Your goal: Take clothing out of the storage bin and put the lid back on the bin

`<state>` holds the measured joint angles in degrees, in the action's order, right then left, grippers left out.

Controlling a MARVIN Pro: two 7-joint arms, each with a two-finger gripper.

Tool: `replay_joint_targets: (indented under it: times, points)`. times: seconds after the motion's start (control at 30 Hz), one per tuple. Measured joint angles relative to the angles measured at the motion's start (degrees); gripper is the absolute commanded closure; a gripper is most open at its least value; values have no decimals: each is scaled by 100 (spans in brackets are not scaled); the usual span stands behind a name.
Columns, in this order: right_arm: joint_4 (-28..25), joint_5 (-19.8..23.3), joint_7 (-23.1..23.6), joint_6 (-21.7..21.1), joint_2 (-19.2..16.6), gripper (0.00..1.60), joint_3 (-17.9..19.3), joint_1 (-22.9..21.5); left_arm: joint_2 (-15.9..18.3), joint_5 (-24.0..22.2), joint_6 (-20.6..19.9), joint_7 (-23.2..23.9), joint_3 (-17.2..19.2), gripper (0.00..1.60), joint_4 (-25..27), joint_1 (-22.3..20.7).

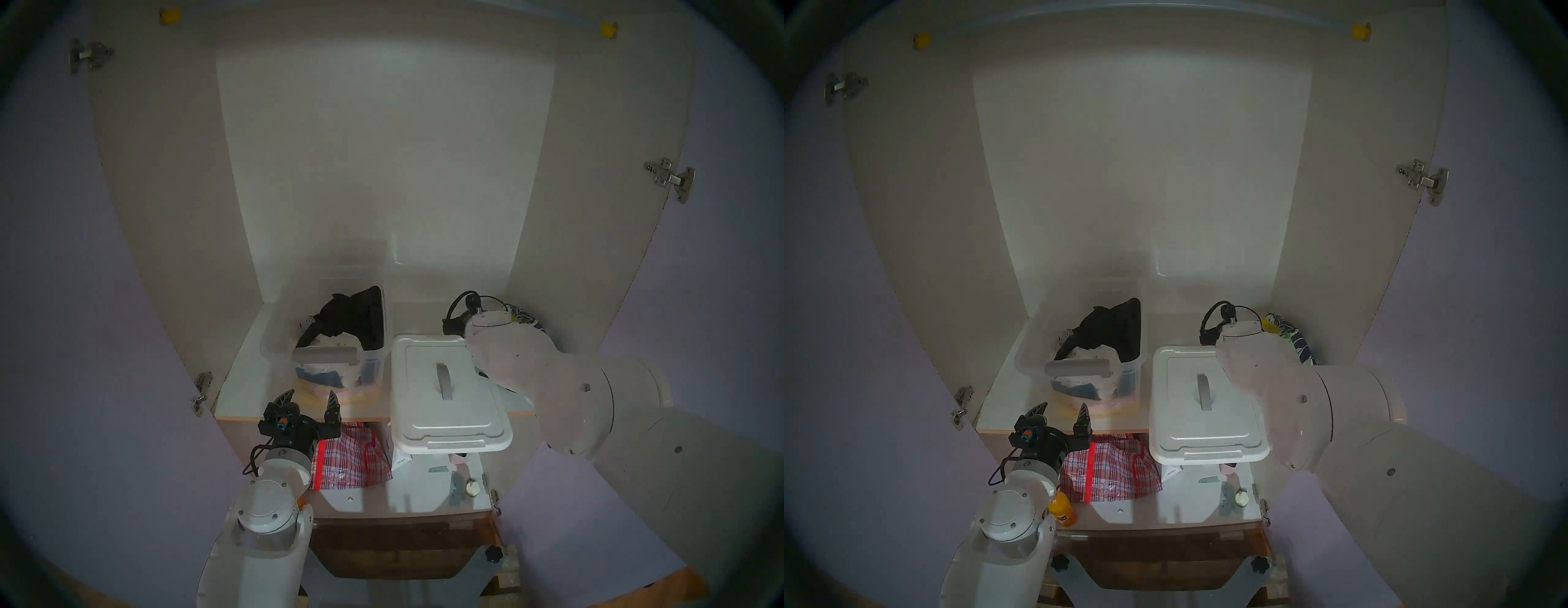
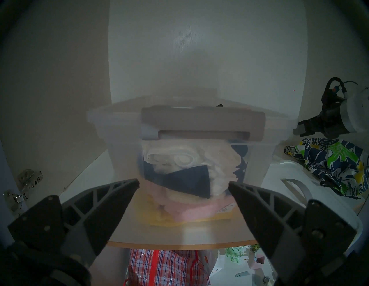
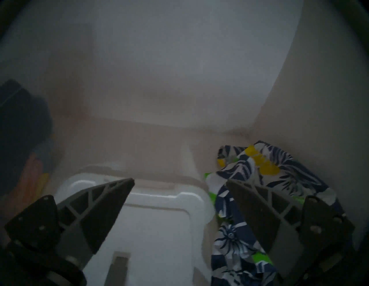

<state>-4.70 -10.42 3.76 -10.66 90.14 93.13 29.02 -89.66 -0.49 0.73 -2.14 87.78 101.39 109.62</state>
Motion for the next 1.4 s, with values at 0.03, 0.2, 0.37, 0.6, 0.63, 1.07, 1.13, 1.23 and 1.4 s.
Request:
replay_joint_targets:
  times: [0.03, 0.2, 0.37, 0.6, 0.63, 1.07, 1.13, 1.23, 1.4]
  points:
    - [0, 2, 178, -193, -40, 0, 2, 12, 0, 0, 0, 0, 0, 0, 0, 0]
    - [10, -12, 978, -592, -232, 0, -10, 68, -1, 2, 0, -3, -1, 0, -4, -2]
    - [8, -59, 1731, -617, -433, 0, -47, 122, -1, 2, 0, -6, -2, 0, -10, -4]
    - [4, -197, 2258, -609, -557, 0, -179, 272, 0, 2, 0, -13, -2, 0, -17, -7]
    - [4, -214, 2259, -605, -569, 0, -192, 292, -1, 2, 0, -14, -2, 0, -19, -7]
    - [-81, -291, 2201, -282, -432, 0, -213, 670, -1, 4, 0, -41, -6, 0, -61, -20]
    - [-92, -268, 2203, -215, -395, 0, -178, 704, -1, 4, 0, -44, -6, 0, -66, -22]
    - [-99, -250, 2201, -137, -344, 0, -145, 761, -1, 4, 1, -49, -7, 0, -71, -26]
    - [-102, -244, 2162, 11, -262, 80, -119, 855, -1, 4, 1, -57, -9, 0, -82, -30]
